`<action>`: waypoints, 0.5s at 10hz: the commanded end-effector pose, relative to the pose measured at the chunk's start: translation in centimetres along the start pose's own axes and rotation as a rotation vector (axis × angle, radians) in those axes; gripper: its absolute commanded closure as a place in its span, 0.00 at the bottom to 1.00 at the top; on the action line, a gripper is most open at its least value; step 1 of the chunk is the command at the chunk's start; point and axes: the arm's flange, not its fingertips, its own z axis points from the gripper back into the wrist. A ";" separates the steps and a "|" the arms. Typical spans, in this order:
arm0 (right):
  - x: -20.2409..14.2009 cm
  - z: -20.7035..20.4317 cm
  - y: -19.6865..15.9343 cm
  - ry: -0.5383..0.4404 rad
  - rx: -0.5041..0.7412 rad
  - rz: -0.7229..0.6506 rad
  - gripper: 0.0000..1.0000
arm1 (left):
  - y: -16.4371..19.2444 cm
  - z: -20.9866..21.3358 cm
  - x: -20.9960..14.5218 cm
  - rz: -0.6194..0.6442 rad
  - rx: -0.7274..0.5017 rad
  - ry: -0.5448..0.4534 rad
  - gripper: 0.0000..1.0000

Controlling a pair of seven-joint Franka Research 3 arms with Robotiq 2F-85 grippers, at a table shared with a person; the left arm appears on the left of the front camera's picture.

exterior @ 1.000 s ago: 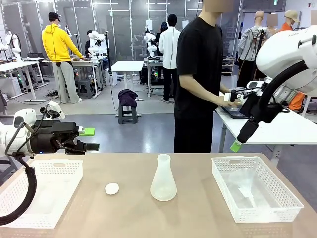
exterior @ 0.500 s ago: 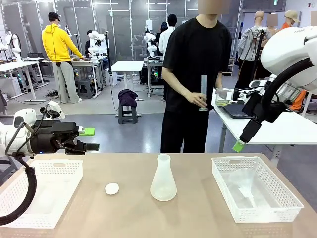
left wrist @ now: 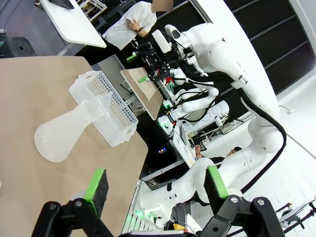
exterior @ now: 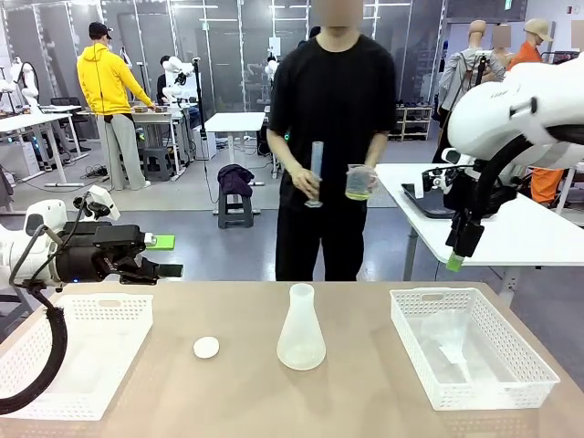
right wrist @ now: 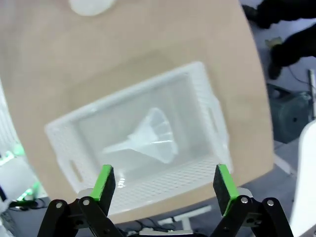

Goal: Prepare the solutions needed for the experiment.
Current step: Pick up the Plastic Funnel and insert it into the Big flask.

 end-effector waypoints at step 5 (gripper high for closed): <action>0.8 -1.6 -2.0 0.028 -0.007 0.051 0.00 | -0.1 -0.1 0.1 0.009 -0.019 -0.011 0.00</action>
